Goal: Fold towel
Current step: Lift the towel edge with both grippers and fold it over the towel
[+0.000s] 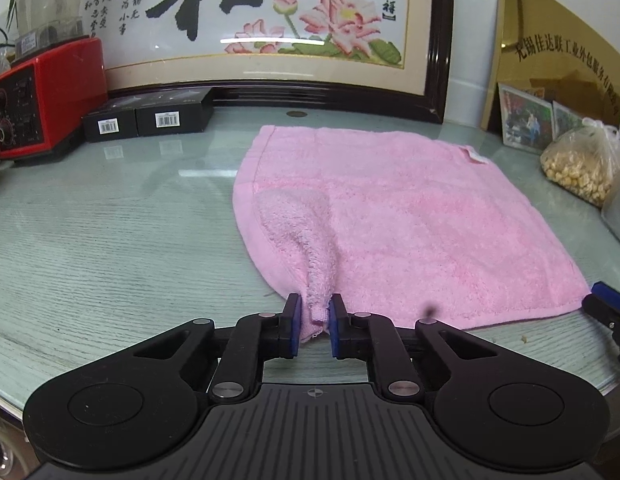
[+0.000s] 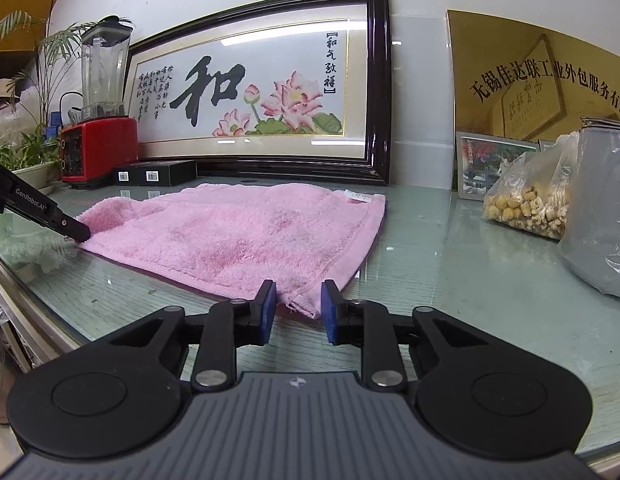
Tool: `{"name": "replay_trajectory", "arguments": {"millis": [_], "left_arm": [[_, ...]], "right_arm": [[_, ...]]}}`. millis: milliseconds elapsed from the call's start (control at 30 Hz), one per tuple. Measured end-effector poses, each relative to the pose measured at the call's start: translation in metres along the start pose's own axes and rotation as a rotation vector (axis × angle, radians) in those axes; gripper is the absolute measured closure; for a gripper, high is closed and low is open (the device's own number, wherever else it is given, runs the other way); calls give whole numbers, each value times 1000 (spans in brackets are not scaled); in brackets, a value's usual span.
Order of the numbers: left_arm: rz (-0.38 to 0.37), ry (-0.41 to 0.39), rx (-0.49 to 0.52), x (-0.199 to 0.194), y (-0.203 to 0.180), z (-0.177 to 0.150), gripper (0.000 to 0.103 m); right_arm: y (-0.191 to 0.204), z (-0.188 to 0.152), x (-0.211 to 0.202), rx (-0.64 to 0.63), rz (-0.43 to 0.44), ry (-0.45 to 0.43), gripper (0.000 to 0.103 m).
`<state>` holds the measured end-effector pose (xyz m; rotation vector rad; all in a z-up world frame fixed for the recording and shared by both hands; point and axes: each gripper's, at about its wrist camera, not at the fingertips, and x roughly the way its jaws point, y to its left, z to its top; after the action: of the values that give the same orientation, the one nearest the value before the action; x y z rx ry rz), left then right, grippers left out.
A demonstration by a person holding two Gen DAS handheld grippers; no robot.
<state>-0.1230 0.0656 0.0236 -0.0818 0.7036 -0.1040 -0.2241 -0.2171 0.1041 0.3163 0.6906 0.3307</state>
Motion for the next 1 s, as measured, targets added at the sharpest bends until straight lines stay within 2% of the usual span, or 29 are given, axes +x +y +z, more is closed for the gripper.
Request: {"name": "replay_trajectory", "arguments": {"millis": [233,367,500,700,867,1000], "left_arm": [[-71,-31,-81,2,9,0,91],[-105,-84,-111,-6,12,10,90],[-114,-137,-145,-8,11,35,90],[-99,-195,-168,9,4,86,90],[-55,-199,-168,45,0,124,90],[-9,-181,-174,77,1,141,90]], "right_arm": [[-2,2,-7,25,-5,-29,95],[-5,23,-14,35,2,-69,95],[-6,56,-8,21,-10,-116,95],[-12,114,36,30,-45,-138,95],[-20,127,94,19,-84,-71,95],[-27,136,141,9,-115,-14,95]]}}
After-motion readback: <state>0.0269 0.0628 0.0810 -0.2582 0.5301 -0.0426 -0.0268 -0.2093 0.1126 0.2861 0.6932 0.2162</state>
